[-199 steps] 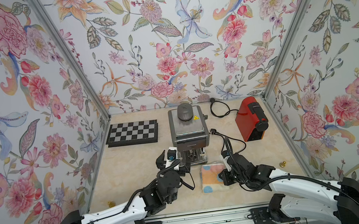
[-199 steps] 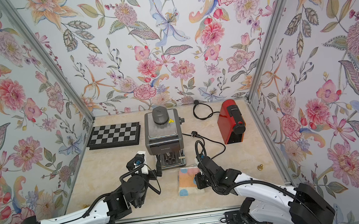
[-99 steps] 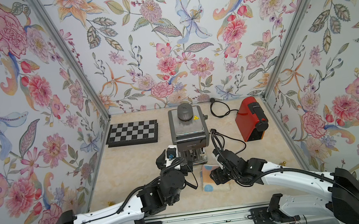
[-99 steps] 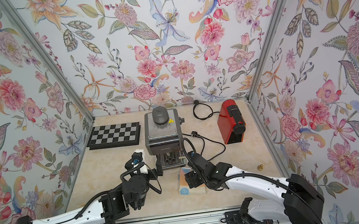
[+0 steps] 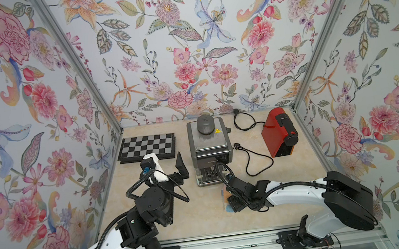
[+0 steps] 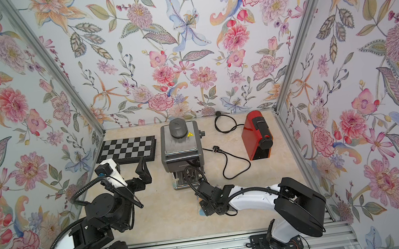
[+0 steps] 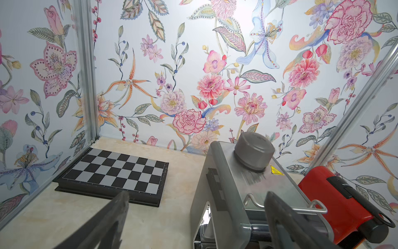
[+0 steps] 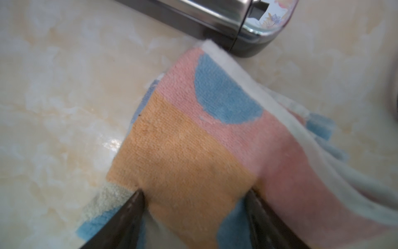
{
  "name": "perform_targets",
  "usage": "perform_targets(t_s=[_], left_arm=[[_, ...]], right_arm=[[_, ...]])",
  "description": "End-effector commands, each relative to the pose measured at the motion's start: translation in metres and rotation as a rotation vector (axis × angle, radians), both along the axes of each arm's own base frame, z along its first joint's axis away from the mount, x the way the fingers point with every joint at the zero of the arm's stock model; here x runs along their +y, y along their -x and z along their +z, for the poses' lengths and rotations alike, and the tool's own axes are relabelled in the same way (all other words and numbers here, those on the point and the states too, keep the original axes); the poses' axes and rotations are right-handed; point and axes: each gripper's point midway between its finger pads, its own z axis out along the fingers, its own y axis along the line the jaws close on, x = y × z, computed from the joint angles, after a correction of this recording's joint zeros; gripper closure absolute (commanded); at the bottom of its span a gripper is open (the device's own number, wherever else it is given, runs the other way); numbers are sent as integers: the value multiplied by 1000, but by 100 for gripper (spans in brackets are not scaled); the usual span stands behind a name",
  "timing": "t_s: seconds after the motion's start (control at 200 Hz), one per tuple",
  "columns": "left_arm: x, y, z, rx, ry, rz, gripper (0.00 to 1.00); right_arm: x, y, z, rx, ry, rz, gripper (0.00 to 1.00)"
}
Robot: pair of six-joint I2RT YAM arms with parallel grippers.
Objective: Wipe the surface of a coffee machine
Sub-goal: Pick up the cleaning item at the center of the board.
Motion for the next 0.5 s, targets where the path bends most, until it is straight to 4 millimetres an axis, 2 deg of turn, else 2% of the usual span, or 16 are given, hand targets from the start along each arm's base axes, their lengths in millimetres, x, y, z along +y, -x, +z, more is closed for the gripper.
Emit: perform_targets(t_s=[0.0,0.135,0.205,0.31,0.495], left_arm=[[9,-3,8,7,-40,38,1],[10,-7,18,0,-38,33,1],[9,-10,21,1,-56,39,1],[5,-16,23,14,-96,43,1],[-4,-33,30,30,-134,21,1]], right_arm=[[-32,40,-49,161,136,-11,45],[-47,66,-63,219,170,-19,67],[-47,74,-63,234,167,-14,76],[-47,76,-54,228,158,-25,100],[-45,53,-2,128,-19,-93,100]])
